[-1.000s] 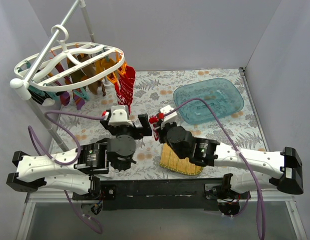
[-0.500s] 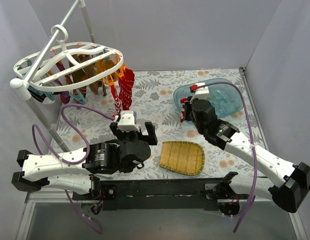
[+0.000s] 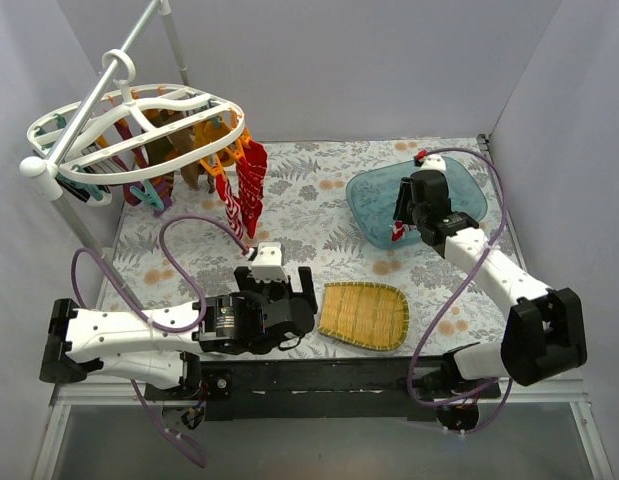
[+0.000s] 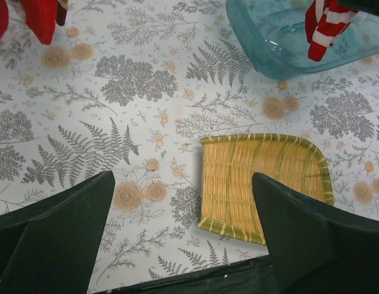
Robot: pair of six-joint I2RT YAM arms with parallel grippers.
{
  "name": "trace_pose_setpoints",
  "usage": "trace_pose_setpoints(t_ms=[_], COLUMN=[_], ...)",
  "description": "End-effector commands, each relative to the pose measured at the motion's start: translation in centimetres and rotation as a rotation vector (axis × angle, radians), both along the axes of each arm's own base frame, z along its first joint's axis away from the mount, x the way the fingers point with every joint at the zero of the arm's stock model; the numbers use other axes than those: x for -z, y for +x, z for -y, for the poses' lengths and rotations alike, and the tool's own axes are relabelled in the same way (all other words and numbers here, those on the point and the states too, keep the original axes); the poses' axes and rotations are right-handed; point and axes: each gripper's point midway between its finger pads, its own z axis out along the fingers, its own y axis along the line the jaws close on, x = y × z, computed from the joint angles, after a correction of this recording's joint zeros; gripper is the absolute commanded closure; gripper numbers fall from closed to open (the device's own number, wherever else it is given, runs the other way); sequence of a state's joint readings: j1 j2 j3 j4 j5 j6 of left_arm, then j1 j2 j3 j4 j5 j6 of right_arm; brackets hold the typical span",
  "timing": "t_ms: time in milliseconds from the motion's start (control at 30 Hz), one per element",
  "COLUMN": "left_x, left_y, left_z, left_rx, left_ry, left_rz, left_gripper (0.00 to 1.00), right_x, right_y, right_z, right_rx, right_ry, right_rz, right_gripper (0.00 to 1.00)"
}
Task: Remove the socks clipped to the hanger
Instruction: Place the sock in the bin.
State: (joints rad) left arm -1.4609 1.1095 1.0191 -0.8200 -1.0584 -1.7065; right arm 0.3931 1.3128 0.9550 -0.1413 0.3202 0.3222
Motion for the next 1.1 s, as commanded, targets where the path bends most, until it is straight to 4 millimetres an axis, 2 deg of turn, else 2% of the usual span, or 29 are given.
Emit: trace_pose_setpoints(t_ms=[0,33,100,200,300,333,367,400,433,500,533,567,600,633,700,733,800,833,900,933,1000,1033,1067], left_x=[2.1,2.7,4.3,5.7,6.5,6.9,7.1,7.8,8.3,9.1,9.9,10.2,10.5,11.1,11.7,12.1,12.9,13.2,13.8,14.0,14.3,14.2,14.3], left_y=[-0.5,-0.6,-0.8,-0.9,-1.1,-1.1,-1.1,-1.1,-1.3,-1.3,-1.5,-1.6,-1.7,-1.8,-2.0,-2.2,-2.5,-2.6,-2.9,-3.0,-3.2,-3.2,-3.2], left_z=[-0.3,-0.2,-0.5,-0.7,-1.1,-1.4,-1.6,-2.0,-2.2,-2.6,-3.0,-3.2,-3.3,-3.7,-4.2,-4.5,-5.2,-5.5,-6.2,-6.4,-6.9,-7.1,-7.3], left_rx=[-0.007,-0.005,-0.001,-0.002,-0.013,-0.019,-0.033,-0.04,-0.042,-0.071,-0.076,-0.082,-0.096,-0.103,-0.12,-0.136,-0.154,-0.172,-0.187,-0.191,-0.207,-0.209,-0.216], left_ry=[-0.037,-0.043,-0.04,-0.056,-0.065,-0.063,-0.072,-0.063,-0.061,-0.074,-0.066,-0.07,-0.082,-0.069,-0.068,-0.067,-0.063,-0.074,-0.083,-0.089,-0.102,-0.11,-0.116], left_rz=[-0.072,-0.085,-0.122,-0.156,-0.175,-0.183,-0.194,-0.204,-0.223,-0.251,-0.268,-0.277,-0.288,-0.297,-0.316,-0.326,-0.346,-0.356,-0.374,-0.377,-0.387,-0.387,-0.388], left_gripper=[0.04,0.04,0.04,0.04,0.04,0.04,0.05,0.05,0.05,0.05,0.05,0.05,0.06,0.06,0.06,0.06,0.06,0.06,0.06,0.06,0.06,0.06,0.07], right_x=[-1.7,-2.6,-3.0,-4.8,-6.3,-7.5,-6.8,-8.1,-9.0,-10.0,-11.0,-11.3,-12.7,-12.9,-14.0,-14.9,-16.0,-16.8,-18.0,-17.8,-19.4,-19.0,-19.9], right_y=[2.4,2.7,2.6,2.0,0.8,-0.3,-1.1,-1.3,-2.8,-4.2,-5.7,-6.4,-7.1,-8.5,-9.5,-10.9,-11.8,-13.3,-14.1,-15.3,-15.6,-16.7,-16.7], right_z=[-0.2,-0.3,-0.6,-1.3,-3.0,-4.3,-5.0,-6.1,-7.9,-10.3,-12.8,-14.0,-15.3,-17.5,-19.4,-21.4,-23.0,-24.8,-26.1,-27.6,-28.5,-29.8,-30.1], right_rx=[-0.004,-0.004,-0.017,-0.058,-0.15,-0.218,-0.253,-0.298,-0.376,-0.462,-0.539,-0.569,-0.602,-0.642,-0.661,-0.705,-0.714,-0.751,-0.743,-0.77,-0.75,-0.77,-0.748], right_ry=[0.021,0.021,0.027,0.073,0.141,0.182,0.196,0.225,0.246,0.264,0.28,0.267,0.276,0.272,0.271,0.286,0.294,0.304,0.297,0.291,0.275,0.26,0.26], right_rz=[0.009,0.017,0.009,0.046,0.088,0.121,0.116,0.174,0.203,0.247,0.274,0.286,0.311,0.313,0.338,0.35,0.382,0.398,0.448,0.45,0.511,0.515,0.541], right_gripper=[0.29,0.21,0.12,0.09,0.14,0.15,0.15,0.17,0.17,0.18,0.18,0.19,0.2,0.2,0.21,0.21,0.22,0.23,0.23,0.23,0.23,0.23,0.23])
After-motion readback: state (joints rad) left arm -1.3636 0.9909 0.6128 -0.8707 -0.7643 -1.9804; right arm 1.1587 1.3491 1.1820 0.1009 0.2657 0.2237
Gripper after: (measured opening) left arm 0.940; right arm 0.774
